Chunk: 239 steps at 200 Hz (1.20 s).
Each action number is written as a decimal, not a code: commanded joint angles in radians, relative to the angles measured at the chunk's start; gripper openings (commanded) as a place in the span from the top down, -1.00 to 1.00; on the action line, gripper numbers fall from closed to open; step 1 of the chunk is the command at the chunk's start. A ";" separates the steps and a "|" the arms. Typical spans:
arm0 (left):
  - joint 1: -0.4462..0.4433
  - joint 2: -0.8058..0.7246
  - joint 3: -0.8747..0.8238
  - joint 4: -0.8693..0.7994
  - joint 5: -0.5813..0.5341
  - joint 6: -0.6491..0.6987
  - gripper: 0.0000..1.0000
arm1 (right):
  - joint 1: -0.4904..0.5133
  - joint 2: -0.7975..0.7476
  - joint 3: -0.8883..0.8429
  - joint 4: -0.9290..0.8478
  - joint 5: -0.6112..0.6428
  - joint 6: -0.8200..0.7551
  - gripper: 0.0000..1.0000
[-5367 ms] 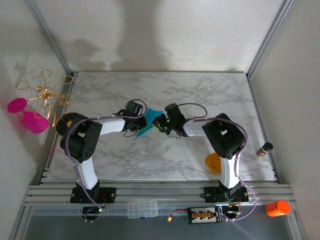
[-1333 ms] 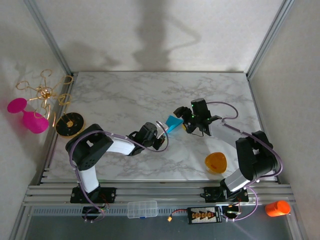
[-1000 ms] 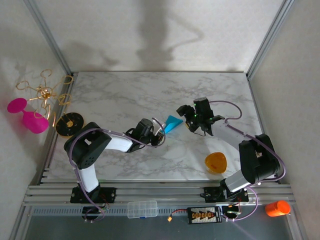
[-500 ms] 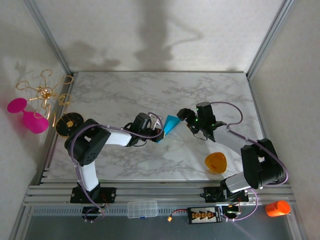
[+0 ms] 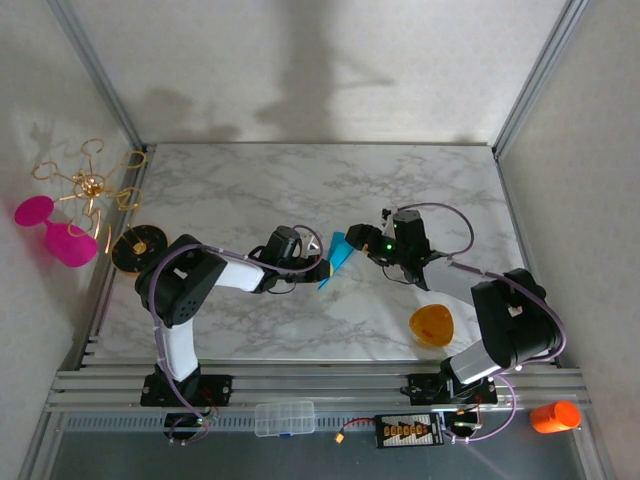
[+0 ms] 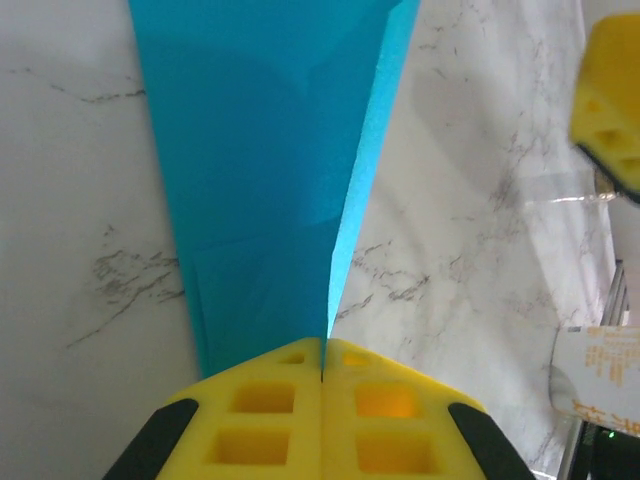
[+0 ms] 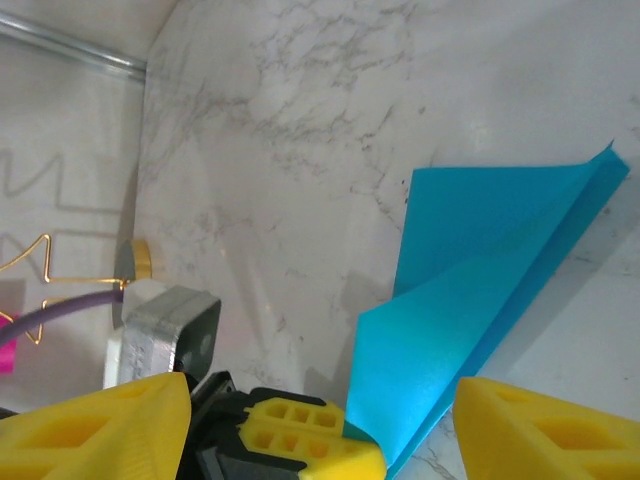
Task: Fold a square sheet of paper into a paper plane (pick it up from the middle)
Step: Fold the wing for the fifth time at the center of the table.
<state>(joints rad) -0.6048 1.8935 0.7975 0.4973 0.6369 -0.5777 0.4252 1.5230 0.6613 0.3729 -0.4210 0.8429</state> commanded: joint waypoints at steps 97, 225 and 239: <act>0.011 0.033 -0.033 0.058 0.003 -0.056 1.00 | 0.062 0.214 0.084 0.081 -0.148 -0.115 -0.24; 0.015 0.057 -0.046 0.063 0.004 -0.060 0.77 | 0.080 0.314 0.155 0.080 -0.196 -0.122 -0.16; 0.017 0.059 -0.047 0.061 0.003 -0.062 0.75 | 0.081 0.312 0.155 0.077 -0.194 -0.123 -0.15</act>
<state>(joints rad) -0.5983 1.9182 0.7700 0.5655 0.6491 -0.6338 0.4957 1.8217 0.7918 0.4358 -0.5945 0.7425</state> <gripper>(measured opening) 0.117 0.579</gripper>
